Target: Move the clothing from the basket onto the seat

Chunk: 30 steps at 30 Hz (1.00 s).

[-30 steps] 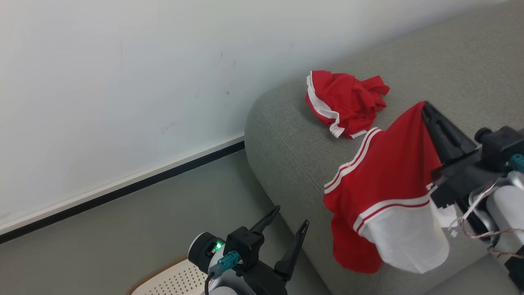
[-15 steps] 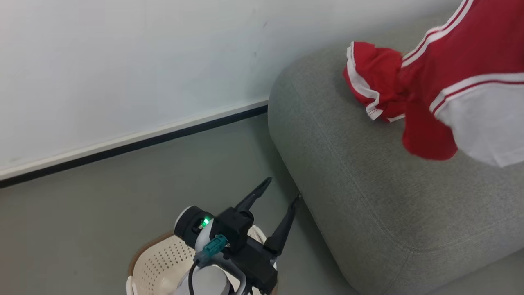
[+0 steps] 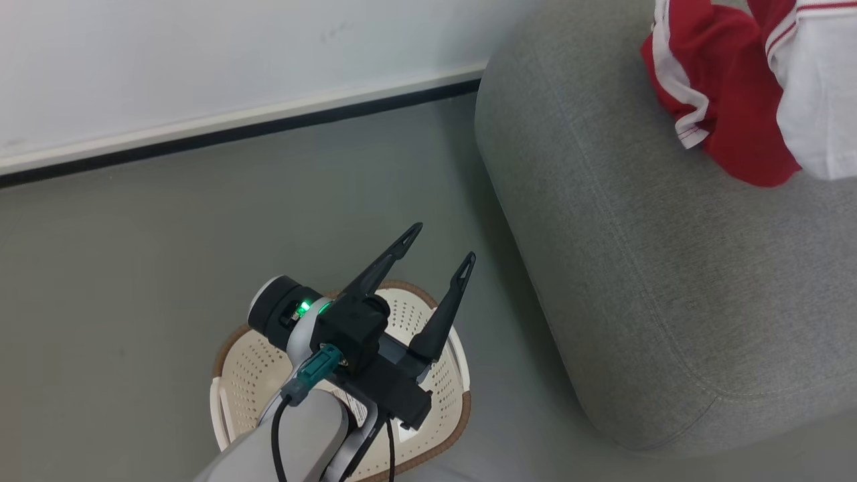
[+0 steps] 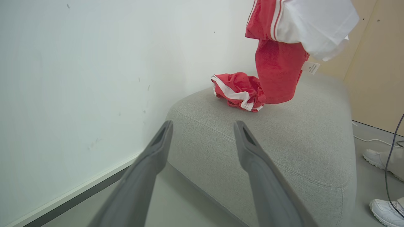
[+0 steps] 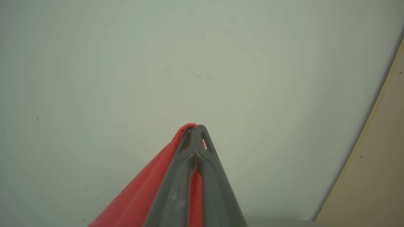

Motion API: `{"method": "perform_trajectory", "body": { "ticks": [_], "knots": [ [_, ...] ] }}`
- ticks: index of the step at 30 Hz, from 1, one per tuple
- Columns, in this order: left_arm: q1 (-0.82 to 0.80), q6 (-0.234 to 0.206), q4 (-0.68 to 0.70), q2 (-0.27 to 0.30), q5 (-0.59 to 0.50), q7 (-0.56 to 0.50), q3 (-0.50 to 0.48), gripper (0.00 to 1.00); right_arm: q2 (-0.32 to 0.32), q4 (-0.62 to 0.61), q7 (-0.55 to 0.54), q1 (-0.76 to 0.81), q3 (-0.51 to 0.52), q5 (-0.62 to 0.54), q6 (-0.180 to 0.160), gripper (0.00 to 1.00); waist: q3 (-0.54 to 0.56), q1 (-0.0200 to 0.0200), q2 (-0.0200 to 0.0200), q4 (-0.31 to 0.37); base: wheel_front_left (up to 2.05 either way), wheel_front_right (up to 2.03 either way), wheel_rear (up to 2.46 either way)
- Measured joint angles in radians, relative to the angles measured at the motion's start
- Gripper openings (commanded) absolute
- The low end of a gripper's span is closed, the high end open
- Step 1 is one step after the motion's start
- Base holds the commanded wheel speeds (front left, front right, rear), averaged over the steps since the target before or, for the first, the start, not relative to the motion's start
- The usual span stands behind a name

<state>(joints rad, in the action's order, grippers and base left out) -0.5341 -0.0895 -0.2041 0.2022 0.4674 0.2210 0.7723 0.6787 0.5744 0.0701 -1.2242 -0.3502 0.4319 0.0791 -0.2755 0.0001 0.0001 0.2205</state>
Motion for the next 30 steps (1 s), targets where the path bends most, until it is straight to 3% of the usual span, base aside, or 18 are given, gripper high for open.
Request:
{"method": "perform_trajectory", "body": {
  "ticks": [12,19,29,30],
  "knots": [
    [-0.087,-0.007,0.091,0.013,-0.06,-0.056,0.008,1.0,0.013,0.109,-0.006,-0.037,0.036,0.003,-0.037,0.0,-0.163,0.0001,0.0001,-0.019,0.0,0.0,0.0],
    [-0.141,-0.007,0.092,0.015,-0.092,-0.079,0.017,1.0,-0.063,0.25,0.015,0.061,0.028,0.022,-0.062,0.0,-0.245,0.0001,0.0001,-0.02,0.0,0.0,0.0],
    [-0.141,-0.007,0.069,0.04,-0.092,-0.088,0.013,1.0,-0.154,0.35,0.068,0.089,-0.003,0.027,-0.051,0.0,-0.284,0.0001,0.0001,-0.019,0.0,0.0,0.0],
    [-0.14,-0.007,0.066,0.042,-0.092,-0.088,0.011,1.0,-0.161,0.354,0.077,0.089,-0.007,0.027,-0.048,0.29,-0.282,0.0,0.0001,-0.017,0.0,0.0,0.0]
  ]
}}
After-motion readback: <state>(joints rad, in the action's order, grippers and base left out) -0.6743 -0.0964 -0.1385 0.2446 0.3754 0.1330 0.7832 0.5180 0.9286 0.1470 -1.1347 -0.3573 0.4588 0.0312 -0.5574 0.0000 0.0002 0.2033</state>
